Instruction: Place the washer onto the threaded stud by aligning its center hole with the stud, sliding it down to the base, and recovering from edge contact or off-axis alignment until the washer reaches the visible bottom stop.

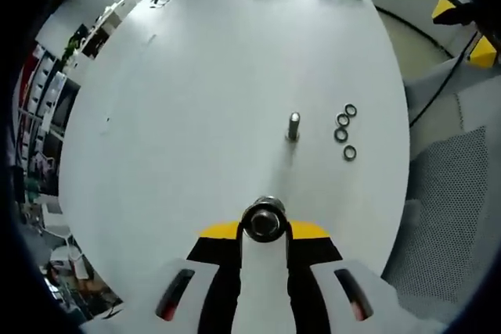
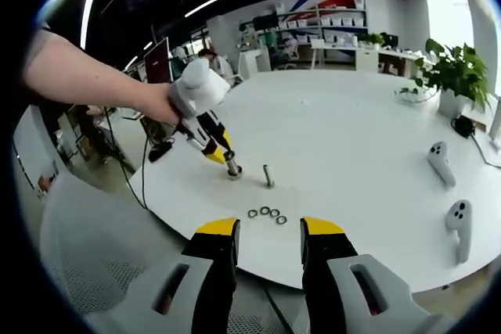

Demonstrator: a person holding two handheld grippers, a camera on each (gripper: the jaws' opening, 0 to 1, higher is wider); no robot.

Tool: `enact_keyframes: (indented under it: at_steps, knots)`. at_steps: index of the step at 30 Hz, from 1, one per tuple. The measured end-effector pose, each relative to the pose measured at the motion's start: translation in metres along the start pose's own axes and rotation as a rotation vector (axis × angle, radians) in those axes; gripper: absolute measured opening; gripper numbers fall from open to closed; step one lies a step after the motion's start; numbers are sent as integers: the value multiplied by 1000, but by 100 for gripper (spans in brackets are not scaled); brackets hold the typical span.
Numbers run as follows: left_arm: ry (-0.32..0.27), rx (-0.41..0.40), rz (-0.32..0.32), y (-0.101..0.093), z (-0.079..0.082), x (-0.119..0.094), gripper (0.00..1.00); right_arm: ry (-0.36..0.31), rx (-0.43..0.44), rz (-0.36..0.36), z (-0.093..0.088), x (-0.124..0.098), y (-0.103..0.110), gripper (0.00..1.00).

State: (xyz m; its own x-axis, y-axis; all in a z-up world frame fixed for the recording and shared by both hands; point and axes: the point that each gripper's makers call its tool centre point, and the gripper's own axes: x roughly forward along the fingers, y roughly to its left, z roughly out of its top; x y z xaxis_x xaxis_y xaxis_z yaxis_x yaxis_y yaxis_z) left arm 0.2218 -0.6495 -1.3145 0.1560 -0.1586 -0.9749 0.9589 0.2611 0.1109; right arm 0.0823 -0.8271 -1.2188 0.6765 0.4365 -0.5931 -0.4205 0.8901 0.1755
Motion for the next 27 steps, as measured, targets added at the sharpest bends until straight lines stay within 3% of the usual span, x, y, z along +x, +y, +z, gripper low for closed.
enact_keyframes:
  at_steps: [17, 23, 27]
  knots:
    - [52, 16, -29, -5, -6, 36, 19, 5, 1, -8, -1, 0, -2, 33]
    - [30, -36, -34, -7, -6, 39, 19, 14, -5, -12, -2, 1, -2, 32]
    - [13, -30, -30, -7, -7, 41, 21, 27, -16, -8, -4, 1, -1, 32]
